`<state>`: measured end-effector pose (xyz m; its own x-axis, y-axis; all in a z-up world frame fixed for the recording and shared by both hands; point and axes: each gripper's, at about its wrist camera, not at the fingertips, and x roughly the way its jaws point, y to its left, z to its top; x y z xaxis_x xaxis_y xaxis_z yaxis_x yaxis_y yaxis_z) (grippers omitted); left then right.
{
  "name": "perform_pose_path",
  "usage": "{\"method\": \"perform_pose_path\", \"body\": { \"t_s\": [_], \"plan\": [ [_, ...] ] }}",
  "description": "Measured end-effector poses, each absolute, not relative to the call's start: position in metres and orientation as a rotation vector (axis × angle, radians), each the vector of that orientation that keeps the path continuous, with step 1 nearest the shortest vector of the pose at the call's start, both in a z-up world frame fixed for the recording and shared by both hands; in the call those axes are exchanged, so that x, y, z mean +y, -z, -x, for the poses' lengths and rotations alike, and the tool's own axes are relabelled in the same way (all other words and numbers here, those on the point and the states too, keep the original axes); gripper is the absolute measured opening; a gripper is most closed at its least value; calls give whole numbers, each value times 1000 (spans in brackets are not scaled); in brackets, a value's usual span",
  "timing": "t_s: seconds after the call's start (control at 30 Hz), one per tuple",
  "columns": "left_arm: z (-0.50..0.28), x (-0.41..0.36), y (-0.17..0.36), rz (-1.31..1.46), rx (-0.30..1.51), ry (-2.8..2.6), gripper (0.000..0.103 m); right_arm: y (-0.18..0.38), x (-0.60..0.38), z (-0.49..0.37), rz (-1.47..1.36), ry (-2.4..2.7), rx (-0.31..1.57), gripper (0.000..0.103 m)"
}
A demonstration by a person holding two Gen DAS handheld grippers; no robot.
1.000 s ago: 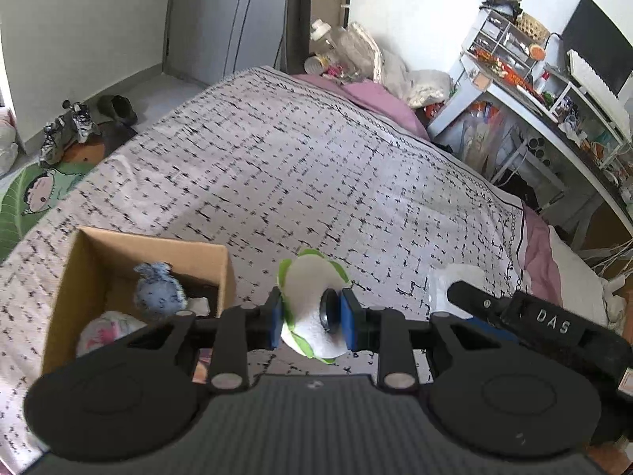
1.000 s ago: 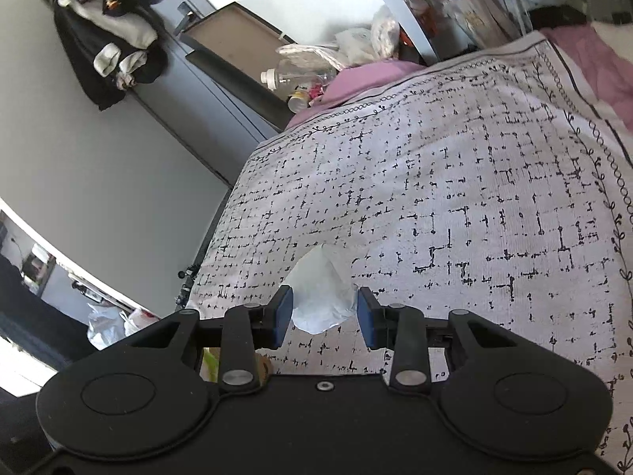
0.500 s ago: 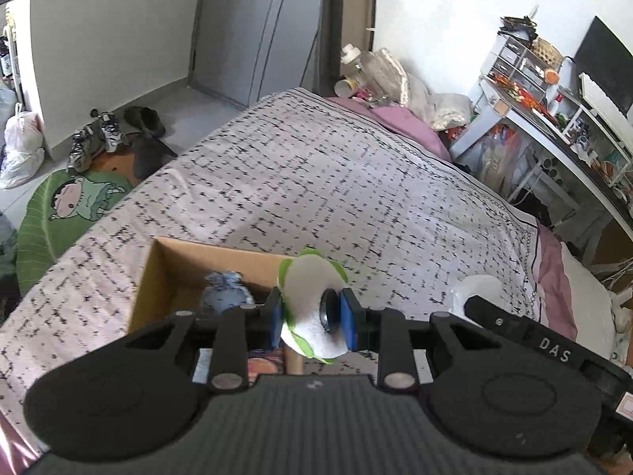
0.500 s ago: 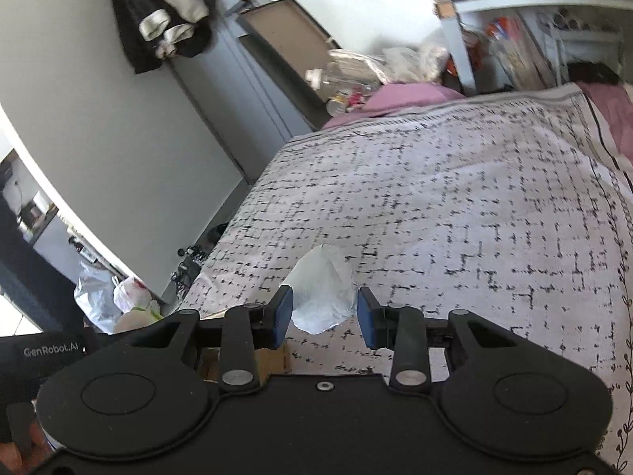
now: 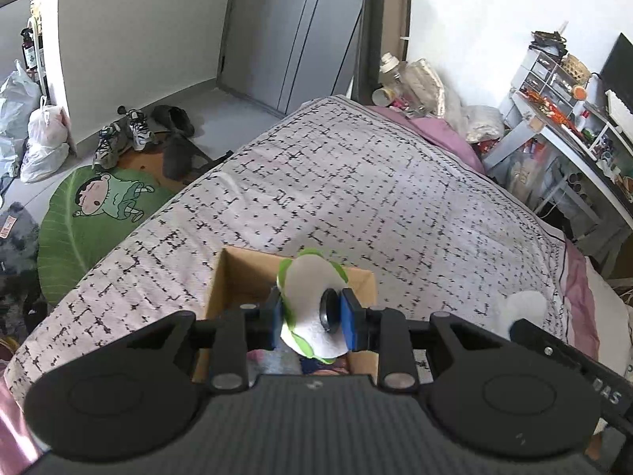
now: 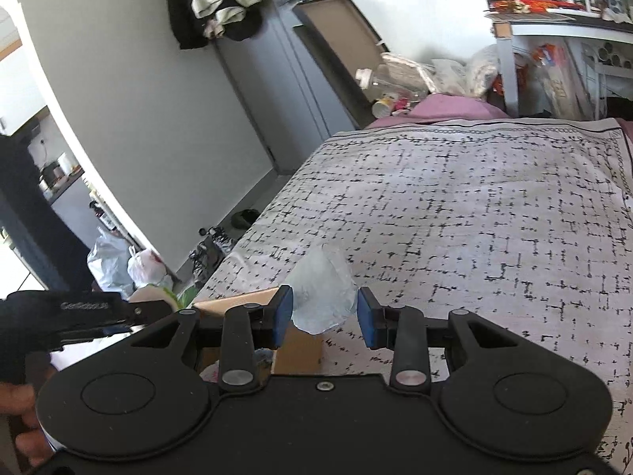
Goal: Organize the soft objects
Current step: 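Carry the tape roll over the box with the left gripper while the right carries the tissue, then release the tape roll into the box with the left gripper while the right drops the tissue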
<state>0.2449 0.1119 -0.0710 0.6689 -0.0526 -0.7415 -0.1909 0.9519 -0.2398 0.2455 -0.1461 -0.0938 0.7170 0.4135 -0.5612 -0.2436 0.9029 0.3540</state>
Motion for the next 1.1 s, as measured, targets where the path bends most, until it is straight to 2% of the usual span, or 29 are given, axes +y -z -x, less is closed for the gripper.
{"method": "perform_pose_path", "body": {
  "t_s": [0.6, 1.1],
  "plan": [
    [-273, 151, 119, 376, 907, -94, 29, 111, -99, -257, -194, -435, 735, 35],
    [-287, 167, 127, 373, 936, -99, 42, 119, -75, -267, -185, -455, 767, 35]
  ]
}}
